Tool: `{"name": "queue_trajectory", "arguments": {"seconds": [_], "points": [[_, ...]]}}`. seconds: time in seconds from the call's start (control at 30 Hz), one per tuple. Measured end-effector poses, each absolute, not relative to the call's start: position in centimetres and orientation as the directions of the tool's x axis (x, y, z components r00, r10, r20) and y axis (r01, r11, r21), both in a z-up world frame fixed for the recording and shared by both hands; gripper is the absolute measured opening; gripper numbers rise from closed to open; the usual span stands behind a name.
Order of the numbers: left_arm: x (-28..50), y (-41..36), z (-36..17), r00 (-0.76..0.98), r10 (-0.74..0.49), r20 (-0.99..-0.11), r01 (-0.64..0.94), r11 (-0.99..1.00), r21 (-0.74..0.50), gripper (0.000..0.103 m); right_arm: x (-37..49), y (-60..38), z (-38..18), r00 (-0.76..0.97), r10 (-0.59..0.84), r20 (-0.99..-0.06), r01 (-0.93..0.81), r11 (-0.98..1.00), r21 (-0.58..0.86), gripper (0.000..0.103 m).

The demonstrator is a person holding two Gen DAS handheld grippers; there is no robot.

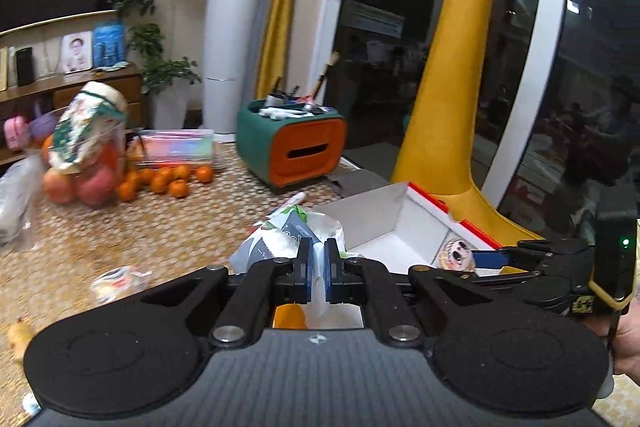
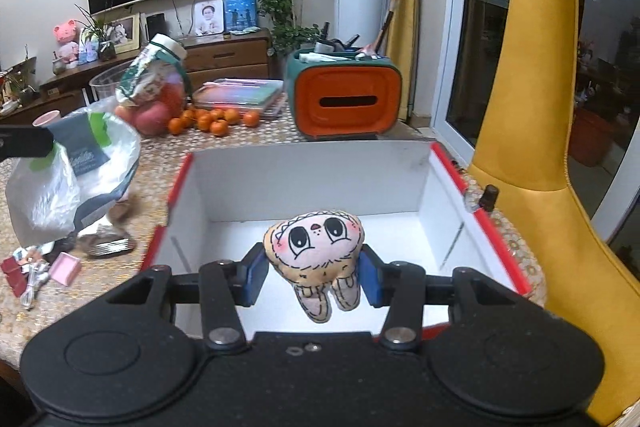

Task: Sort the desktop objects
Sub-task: 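Carry the plush and tissue pack over the red-and-white box with both tools, then open the right tool to drop the plush while the left tool releases the tissue pack into the box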

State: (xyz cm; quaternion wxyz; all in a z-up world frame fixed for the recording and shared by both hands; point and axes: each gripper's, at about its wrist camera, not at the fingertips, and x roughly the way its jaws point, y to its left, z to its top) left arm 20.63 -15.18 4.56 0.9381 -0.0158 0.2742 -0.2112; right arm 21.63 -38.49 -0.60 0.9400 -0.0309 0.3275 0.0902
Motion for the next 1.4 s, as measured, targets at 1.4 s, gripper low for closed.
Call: {"name": "queue_trajectory", "arguments": {"seconds": [1.4], "points": [[30.5, -27.4, -6.4, 0.477, -0.345, -0.809, 0.528, 0.848, -0.050, 0.005, 30.3, -41.7, -7.3, 0.513, 0.106, -0.852, -0.317, 0.946, -0.073, 0.048]]}}
